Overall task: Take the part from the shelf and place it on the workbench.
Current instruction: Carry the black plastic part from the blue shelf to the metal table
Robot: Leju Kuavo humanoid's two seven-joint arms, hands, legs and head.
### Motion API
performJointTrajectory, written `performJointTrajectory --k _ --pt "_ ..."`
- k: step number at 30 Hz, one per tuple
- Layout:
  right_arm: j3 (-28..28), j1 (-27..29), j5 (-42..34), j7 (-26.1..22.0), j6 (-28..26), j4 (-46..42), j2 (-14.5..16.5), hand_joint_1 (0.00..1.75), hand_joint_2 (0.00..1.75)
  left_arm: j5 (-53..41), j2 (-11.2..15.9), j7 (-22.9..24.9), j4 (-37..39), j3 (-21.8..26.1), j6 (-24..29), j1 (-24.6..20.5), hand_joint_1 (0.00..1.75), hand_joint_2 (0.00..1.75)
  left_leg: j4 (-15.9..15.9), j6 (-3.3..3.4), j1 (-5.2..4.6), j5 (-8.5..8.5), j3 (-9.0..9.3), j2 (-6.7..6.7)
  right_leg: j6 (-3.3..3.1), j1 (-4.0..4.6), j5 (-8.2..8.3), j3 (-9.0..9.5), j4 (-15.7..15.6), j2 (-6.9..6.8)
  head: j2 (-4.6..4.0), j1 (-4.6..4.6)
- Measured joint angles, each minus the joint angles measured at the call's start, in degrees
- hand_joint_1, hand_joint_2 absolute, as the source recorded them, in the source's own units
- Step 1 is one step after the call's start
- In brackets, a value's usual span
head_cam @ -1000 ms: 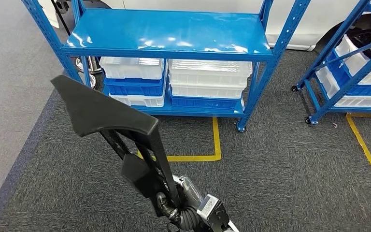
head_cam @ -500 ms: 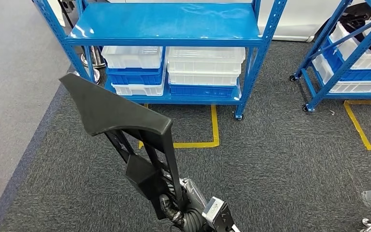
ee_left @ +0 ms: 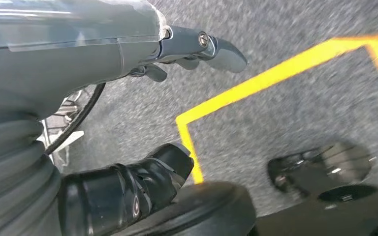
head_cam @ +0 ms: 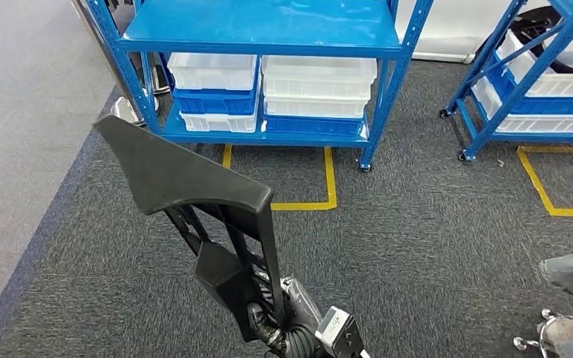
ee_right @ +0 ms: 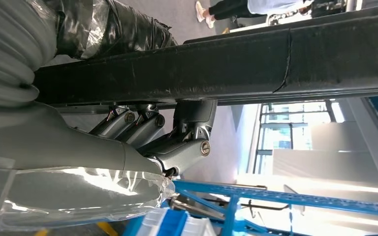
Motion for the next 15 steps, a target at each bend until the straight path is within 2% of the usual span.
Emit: performJointTrajectory --k 1,2,3,4,5,6,8,9,10,12,13,14,15 --pt "-0.01 0.04 0.01 0.01 0.02 -0.01 0.0 1.75 1.75 -0.05 -0.01 0.02 0.0 -0.01 -0.01 0.01 0.0 1.75 0.57 -0.17 0.01 0.61 -1.41 0.04 0.05 -0.14 2.05 1.86 -1.01 0.0 0.0 0.0" --pt "-0.02 0.08 0.01 0.01 0.07 -0.07 0.0 1.75 1.75 -0.14 -0.01 0.04 -0.01 -0.03 -0.01 0.0 0.0 1.75 1.14 -0.38 0.02 1.14 -2.61 0.03 0.05 -0.31 3.22 4.83 -4.01 0.04 0.0 -0.01" --pt "-0.03 0.1 0.03 0.01 0.13 -0.19 0.01 1.75 1.75 -0.25 -0.01 0.06 -0.01 -0.04 -0.01 -0.02 0.0 1.75 1.7 -0.63 -0.05 1.6 -3.53 -0.06 0.02 -0.36 2.87 8.55 -8.79 0.11 0.0 -0.01" --pt "-0.04 0.08 0.06 -0.01 0.19 -0.36 0.01 1.75 1.75 -0.34 -0.01 0.08 -0.02 -0.06 -0.02 -0.05 0.0 1.75 2.1 -0.95 -0.11 2.09 -4.17 -0.15 -0.13 -0.33 1.5 11.93 -13.62 0.21 0.0 -0.03" --pt "-0.07 0.08 0.09 -0.04 0.26 -0.58 0.01 1.75 1.75 -0.43 -0.01 0.08 -0.02 -0.08 -0.03 -0.1 0.0 1.75 2.25 -1.28 -0.12 2.67 -4.57 -0.23 -0.31 -0.21 0.08 14.27 -17.38 0.3 0.0 -0.04" --pt "-0.13 0.11 0.11 -0.06 0.31 -0.79 0.01 1.75 1.75 -0.49 -0.02 0.09 -0.02 -0.1 -0.05 -0.12 0.0 1.75 2.16 -1.65 -0.08 3.32 -4.87 -0.28 -0.58 0.07 -0.75 15.29 -19.68 0.36 0.0 -0.06" --pt "-0.32 0.36 0.17 -0.09 0.36 -1.04 0.01 1.75 1.75 -0.61 -0.02 0.1 -0.02 -0.2 -0.02 -0.07 0.0 1.75 1.92 -2.39 0.25 3.97 -5.49 -0.39 -1.52 0.26 0.04 14.37 -20.33 0.25 0.0 -0.05" --pt "-0.42 0.52 0.21 -0.08 0.36 -1.1 0.01 1.75 1.75 -0.67 -0.02 0.1 -0.02 -0.29 0.05 0.01 0.0 1.75 2.53 -2.7 0.4 2.82 -5.97 -0.48 -2.14 0.29 0.71 13.71 -20.43 0.17 0.0 -0.05" --pt "-0.49 0.67 0.26 -0.08 0.37 -1.17 0.01 1.75 1.75 -0.72 -0.02 0.11 -0.02 -0.41 0.16 0.1 0.0 1.75 4.04 -2.93 0.51 0.57 -6.56 -0.58 -2.69 0.26 1.42 13.01 -20.54 0.08 0.0 -0.05" --pt "-0.61 0.92 0.36 -0.08 0.38 -1.34 0.01 1.75 1.75 -0.76 -0.02 0.17 -0.02 -0.67 0.38 0.16 0.0 1.75 10.02 -3.18 0.6 -5.28 -8.03 -0.7 -3.34 0.49 2.71 11.49 -20.49 -0.01 0.0 -0.07" --pt "-0.69 1.09 0.39 -0.07 0.39 -1.41 0.01 1.75 1.75 -0.77 -0.02 0.27 -0.02 -0.77 0.45 0.15 0.0 1.75 13.61 -3.23 0.6 -6.81 -8.63 -0.72 -3.43 0.66 3.36 10.65 -20.39 -0.04 0.0 -0.07" --pt "-0.78 1.27 0.42 -0.07 0.4 -1.44 0.01 1.75 1.75 -0.77 -0.02 0.41 -0.02 -0.85 0.49 0.11 0.0 1.75 16.47 -3.21 0.6 -6.82 -8.84 -0.74 -3.45 0.82 3.97 9.77 -20.25 -0.08 0.0 -0.07" --pt "-0.87 1.44 0.44 -0.06 0.41 -1.44 0.01 1.75 1.75 -0.78 -0.02 0.62 -0.02 -0.91 0.5 0.1 0.0 1.75 17.9 -3.1 0.58 -5.52 -8.4 -0.74 -3.44 0.96 4.51 8.95 -20.04 -0.11 0.0 -0.07"
